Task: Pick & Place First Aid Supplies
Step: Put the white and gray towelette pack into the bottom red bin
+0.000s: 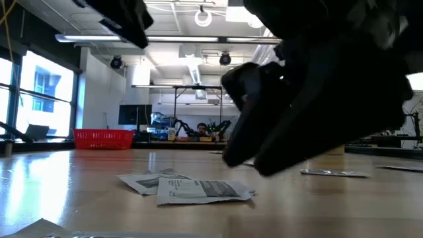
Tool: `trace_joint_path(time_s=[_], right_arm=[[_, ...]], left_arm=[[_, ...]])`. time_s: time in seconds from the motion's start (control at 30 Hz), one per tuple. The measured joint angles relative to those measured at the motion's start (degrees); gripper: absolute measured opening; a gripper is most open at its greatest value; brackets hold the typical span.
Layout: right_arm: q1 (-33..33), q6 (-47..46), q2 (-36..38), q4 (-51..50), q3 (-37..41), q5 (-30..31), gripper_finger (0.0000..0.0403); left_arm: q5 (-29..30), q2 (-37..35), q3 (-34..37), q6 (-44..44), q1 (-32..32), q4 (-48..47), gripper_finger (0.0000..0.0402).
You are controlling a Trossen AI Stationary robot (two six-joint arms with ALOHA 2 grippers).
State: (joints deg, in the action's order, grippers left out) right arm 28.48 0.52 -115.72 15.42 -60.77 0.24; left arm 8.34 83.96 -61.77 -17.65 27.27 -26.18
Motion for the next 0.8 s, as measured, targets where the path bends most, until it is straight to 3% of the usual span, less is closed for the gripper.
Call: trace_joint_path(time_s=[0.17,0.33,0.5,0.8], right_arm=[[-0.1,0.7,-1.1,-6.8,-2.7,-1.1,0.0149],[-0.7,2.5,-1.1,-6.5,-2.4,-1.7,0.0136],[-1.7,3.3,-2.8,-4.2,-2.5,-4.2,0.0115],[-0.6,2.5,-1.6,-2.4,-2.3,-3.2,0.0090]], left_arm=[[4.2,0.3,0.0,-2.2,5.0,-0.1,0.0179],[11.7,0.3,0.0,-2.3,8.7,2.0,0.0179],[14.9,0.3,0.0,-2.2,9.7,3.4,0.0179],[17.9,0.3,0.0,-2.3,9.5,3.8,0.0179]])
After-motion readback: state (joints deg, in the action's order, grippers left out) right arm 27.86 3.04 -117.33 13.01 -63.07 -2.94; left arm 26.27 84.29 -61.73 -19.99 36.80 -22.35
